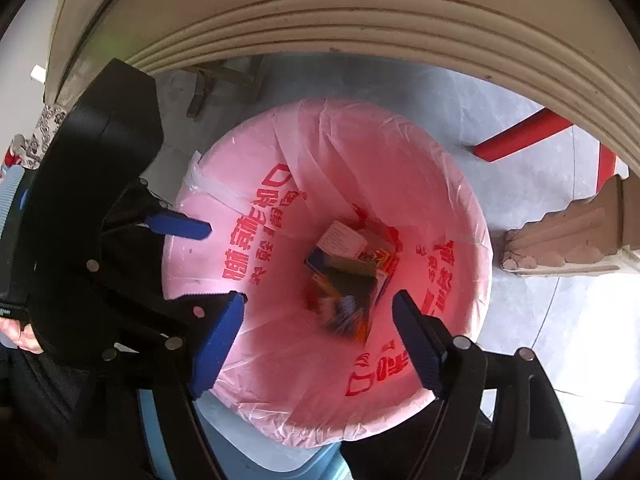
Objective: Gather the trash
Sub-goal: 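Open the left tool over the pink bin while the right tool drops the black box in, then raise both open tools from the bin back over the table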
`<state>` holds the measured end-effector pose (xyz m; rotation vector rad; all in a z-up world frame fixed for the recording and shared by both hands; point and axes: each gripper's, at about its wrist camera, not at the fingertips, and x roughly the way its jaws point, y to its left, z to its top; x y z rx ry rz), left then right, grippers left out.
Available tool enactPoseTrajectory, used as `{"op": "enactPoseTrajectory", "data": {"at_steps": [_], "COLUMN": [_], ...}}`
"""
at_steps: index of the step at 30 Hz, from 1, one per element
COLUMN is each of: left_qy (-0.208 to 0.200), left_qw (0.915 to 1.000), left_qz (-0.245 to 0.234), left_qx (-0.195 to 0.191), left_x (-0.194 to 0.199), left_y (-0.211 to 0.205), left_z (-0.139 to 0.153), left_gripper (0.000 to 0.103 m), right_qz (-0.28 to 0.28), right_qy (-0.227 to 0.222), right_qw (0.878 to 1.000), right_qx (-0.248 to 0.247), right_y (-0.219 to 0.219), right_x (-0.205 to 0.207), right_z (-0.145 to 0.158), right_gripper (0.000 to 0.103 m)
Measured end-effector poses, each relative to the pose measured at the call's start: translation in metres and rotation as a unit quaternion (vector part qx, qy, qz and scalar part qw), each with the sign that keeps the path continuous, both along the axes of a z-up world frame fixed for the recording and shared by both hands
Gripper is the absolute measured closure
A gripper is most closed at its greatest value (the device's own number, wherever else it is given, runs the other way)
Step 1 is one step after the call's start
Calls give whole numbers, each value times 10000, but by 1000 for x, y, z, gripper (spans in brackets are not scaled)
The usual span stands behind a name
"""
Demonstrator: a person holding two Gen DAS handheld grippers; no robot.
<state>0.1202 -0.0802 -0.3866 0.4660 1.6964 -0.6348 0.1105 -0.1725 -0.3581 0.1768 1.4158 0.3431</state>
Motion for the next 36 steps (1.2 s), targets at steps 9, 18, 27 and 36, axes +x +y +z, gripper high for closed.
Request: {"op": "enactPoseTrajectory", "data": {"at_steps": [9,18,27,36], "left_qy": [-107,-425,-973,-2268], "left_qw": [9999,9990,9944,9702], "left_qz": [95,-15,51,247], "left_qx": [21,-118,-409,-811], "left_x": [3,-4,-22,-14], "left_y": [3,-1,14,36], "left_z": [6,39,114,255], "left_gripper": [32,32,32,24], "right_qz": [-193,-429,-783,-967], "right_qy": [37,-200,-989,-2234], "right_qw": [9998,9987,9914,9686], "right_qx": [69,189,338,507], "right_y": [-7,-17,-25,-37], "right_x": [-1,-9,-32,-36], "right_z": [5,32,118,258], "right_gripper": [28,28,28,24]}}
